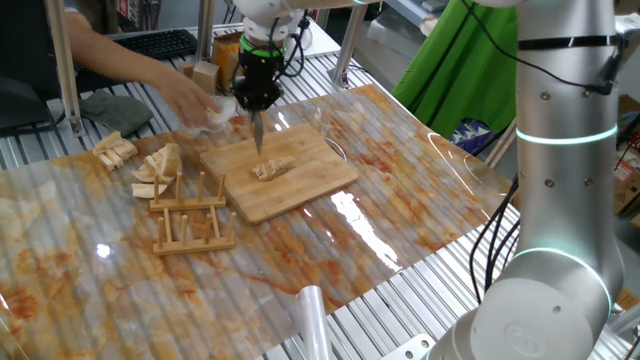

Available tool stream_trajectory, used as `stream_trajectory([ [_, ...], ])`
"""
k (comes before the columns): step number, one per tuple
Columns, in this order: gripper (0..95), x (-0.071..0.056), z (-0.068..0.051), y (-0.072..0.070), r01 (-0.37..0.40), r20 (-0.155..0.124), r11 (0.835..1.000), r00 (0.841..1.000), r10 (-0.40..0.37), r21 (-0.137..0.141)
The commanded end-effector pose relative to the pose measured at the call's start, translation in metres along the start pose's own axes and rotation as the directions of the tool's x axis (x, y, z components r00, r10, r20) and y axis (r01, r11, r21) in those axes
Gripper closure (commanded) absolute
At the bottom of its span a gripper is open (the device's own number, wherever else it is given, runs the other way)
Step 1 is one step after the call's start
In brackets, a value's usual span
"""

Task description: Slice the lotus root

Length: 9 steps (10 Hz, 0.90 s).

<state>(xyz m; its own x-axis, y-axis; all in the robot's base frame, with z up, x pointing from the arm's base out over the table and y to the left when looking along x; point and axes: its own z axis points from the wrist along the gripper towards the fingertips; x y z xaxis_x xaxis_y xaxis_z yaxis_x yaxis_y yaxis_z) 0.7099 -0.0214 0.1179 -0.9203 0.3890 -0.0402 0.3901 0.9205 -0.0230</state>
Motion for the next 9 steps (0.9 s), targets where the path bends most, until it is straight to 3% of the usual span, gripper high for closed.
stream_trajectory([
  [1,95.0,-0.0014,-0.0025,-0.0009,-0.043,-0.003,0.999,0.999,0.043,-0.029],
  [3,95.0,-0.0014,-0.0034,-0.0014,-0.088,-0.009,0.995,0.996,0.088,-0.039],
  [9,95.0,0.0016,-0.0108,-0.0041,-0.045,-0.012,0.998,0.999,0.044,-0.042],
])
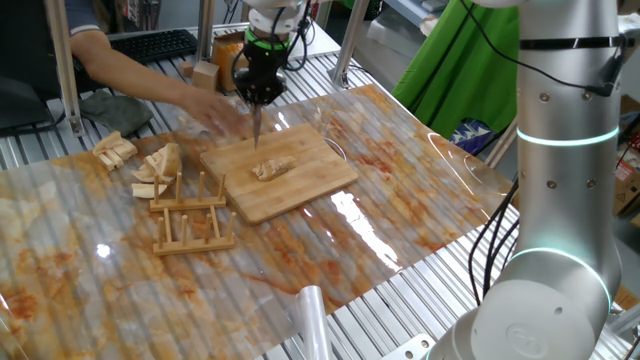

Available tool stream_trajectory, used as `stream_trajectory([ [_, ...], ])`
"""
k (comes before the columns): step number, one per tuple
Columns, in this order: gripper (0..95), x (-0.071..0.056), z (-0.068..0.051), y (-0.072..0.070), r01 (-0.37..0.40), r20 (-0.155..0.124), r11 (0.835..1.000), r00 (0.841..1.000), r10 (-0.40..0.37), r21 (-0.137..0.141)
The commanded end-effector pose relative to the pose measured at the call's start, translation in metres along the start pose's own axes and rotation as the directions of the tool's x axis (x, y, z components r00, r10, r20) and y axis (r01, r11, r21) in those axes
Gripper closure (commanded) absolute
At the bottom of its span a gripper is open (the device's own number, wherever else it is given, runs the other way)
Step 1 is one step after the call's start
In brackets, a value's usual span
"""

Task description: Slice the lotus root

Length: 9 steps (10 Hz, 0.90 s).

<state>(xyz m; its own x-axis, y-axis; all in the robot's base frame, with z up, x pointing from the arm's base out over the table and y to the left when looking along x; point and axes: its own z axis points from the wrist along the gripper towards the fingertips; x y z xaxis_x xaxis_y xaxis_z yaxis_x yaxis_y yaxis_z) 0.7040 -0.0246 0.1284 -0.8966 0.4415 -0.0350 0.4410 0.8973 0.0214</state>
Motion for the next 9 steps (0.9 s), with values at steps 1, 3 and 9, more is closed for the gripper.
stream_trajectory([
  [1,95.0,-0.002,0.0,0.002,0.016,-0.006,1.0,1.0,-0.016,-0.002],
  [3,95.0,-0.002,0.001,0.002,0.006,-0.014,1.0,1.0,-0.006,-0.006],
  [9,95.0,0.03,-0.007,0.01,0.341,-0.026,0.94,0.94,-0.341,-0.017],
])
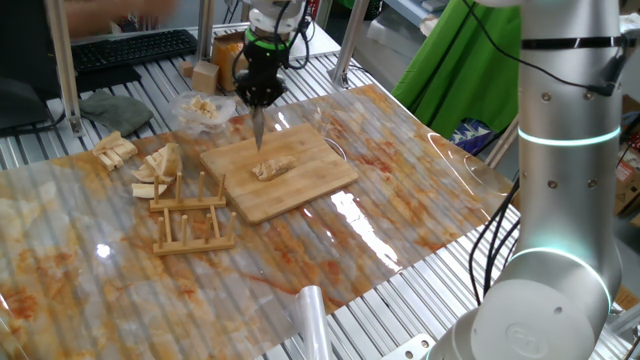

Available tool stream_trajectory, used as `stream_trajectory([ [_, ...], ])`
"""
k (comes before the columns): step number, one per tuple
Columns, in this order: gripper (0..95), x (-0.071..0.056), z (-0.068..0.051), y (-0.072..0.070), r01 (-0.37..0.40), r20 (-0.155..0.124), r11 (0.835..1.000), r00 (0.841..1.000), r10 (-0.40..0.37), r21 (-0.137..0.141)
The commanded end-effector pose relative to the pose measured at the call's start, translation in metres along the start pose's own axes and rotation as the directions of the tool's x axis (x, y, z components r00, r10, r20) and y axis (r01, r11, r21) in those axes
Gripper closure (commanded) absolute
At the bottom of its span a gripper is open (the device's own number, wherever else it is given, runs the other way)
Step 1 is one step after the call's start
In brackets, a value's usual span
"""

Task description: Slice the lotus root

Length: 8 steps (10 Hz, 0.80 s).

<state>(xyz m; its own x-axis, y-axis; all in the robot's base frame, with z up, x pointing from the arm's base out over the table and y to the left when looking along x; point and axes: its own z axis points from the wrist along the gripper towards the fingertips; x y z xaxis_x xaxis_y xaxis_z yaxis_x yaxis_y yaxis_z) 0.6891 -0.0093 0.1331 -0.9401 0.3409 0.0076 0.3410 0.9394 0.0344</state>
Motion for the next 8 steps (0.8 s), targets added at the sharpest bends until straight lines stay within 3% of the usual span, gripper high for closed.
stream_trajectory([
  [1,95.0,0.013,0.001,0.004,0.279,0.012,0.96,0.96,-0.279,0.011],
  [2,95.0,0.021,0.005,0.003,0.338,0.012,0.941,0.941,-0.338,0.015],
  [4,95.0,0.027,0.008,0.001,0.378,0.013,0.926,0.926,-0.378,0.017],
  [5,95.0,0.037,0.012,-0.001,0.418,0.013,0.908,0.908,-0.418,0.018],
  [8,95.0,0.062,0.025,-0.013,0.436,0.015,0.899,0.9,-0.437,0.03],
])
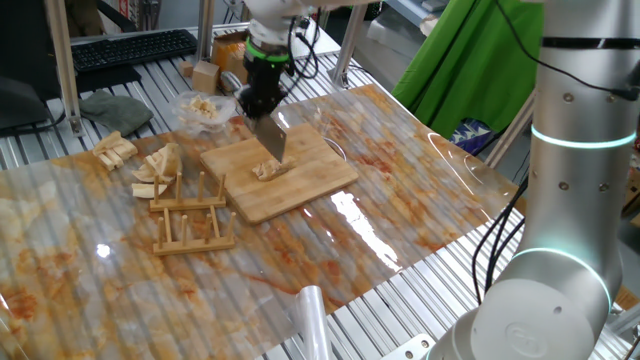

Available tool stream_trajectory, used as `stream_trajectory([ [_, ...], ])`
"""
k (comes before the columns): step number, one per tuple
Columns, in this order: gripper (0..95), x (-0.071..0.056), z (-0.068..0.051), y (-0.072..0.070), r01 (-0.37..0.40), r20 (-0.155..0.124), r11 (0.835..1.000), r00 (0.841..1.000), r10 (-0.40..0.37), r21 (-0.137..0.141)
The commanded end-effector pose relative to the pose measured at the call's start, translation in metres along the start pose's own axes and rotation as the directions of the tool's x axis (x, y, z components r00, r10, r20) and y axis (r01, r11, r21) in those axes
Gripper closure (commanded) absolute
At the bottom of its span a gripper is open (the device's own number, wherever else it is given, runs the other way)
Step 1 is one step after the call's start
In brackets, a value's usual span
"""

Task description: Slice the lotus root

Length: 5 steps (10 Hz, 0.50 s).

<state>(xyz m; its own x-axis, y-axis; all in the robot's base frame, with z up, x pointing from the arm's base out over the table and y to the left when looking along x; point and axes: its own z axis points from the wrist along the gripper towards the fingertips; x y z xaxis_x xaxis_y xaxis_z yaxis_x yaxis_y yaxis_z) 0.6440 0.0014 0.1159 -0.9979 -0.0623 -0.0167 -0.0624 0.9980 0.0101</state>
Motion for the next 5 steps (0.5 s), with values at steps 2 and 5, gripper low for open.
stream_trajectory([
  [2,95.0,0.027,0.015,-0.004,0.047,0.008,0.999,0.999,-0.047,0.006],
  [5,95.0,0.035,0.025,-0.013,0.048,0.016,0.999,0.999,-0.048,0.008],
])
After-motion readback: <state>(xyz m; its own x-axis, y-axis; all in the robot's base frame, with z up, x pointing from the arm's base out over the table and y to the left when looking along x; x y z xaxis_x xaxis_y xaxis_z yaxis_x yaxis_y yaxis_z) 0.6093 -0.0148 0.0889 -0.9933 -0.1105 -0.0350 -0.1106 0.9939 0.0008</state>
